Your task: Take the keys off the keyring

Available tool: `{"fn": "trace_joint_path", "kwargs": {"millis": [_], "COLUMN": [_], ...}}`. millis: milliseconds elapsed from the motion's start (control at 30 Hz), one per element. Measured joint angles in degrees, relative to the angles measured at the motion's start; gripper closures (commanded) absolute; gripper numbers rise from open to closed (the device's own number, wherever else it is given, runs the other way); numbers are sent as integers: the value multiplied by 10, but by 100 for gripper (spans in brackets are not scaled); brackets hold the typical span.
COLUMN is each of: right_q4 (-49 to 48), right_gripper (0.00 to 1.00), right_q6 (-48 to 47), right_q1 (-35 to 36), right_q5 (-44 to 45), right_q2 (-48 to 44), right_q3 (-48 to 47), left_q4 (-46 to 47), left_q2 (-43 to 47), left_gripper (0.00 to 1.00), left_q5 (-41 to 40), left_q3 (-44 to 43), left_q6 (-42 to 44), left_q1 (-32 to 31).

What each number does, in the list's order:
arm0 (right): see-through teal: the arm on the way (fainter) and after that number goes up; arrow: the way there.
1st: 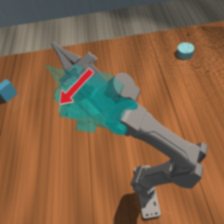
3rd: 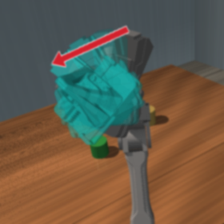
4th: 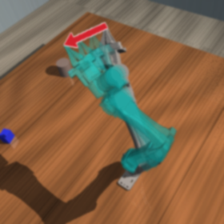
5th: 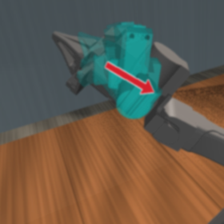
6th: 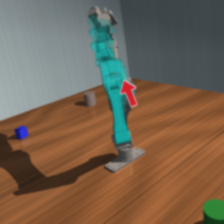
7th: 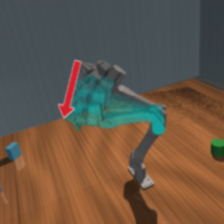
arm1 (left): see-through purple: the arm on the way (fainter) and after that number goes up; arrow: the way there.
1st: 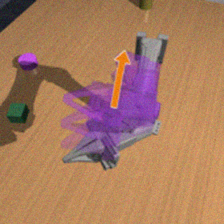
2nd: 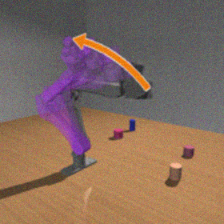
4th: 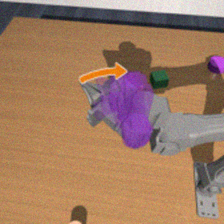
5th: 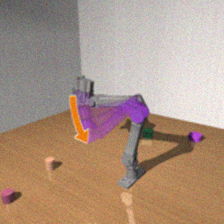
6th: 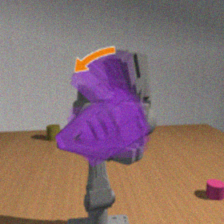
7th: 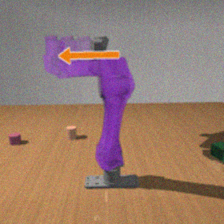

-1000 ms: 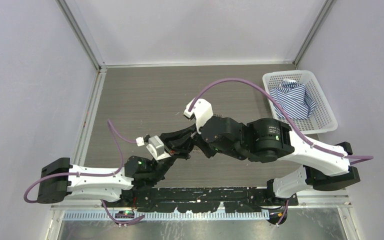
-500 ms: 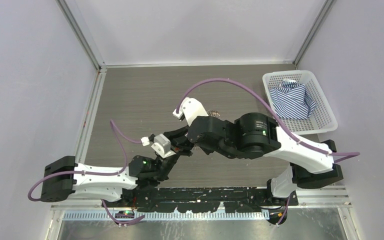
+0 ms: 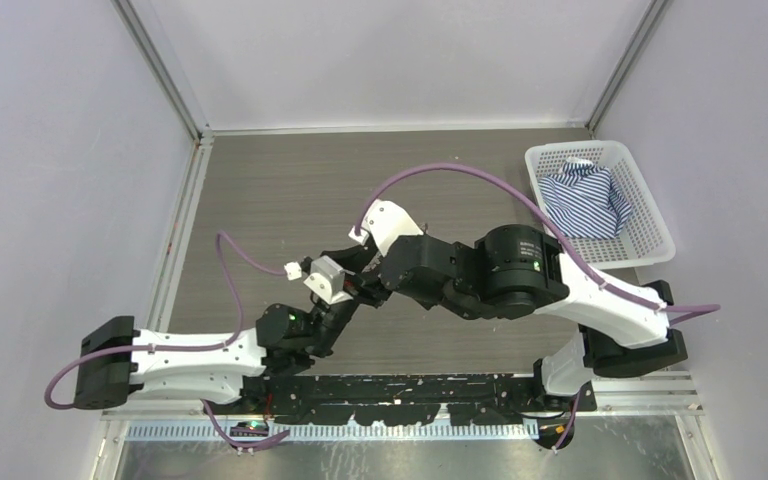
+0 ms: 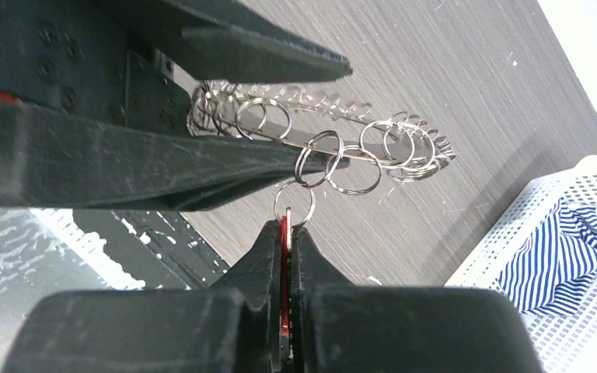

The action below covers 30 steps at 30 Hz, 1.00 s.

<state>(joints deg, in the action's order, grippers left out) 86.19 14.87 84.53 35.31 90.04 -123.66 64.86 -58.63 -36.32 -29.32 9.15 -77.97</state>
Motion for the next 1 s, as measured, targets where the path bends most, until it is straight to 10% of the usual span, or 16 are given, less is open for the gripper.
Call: {"fn": "trace_joint_path", "kwargs": {"millis": [1000], "right_q4": [-39], "right_gripper": [99], "right_q6": [0], "right_q1": [-22], "right_q5": [-243], "right_q2": [-154], "right_q3": [116], "left_q4": [-329], "left_q2": [132], "left_gripper": [34], "left_q5": [417], "left_q3": [-23], "left_q6": [-39], "left_q1": [5]}}
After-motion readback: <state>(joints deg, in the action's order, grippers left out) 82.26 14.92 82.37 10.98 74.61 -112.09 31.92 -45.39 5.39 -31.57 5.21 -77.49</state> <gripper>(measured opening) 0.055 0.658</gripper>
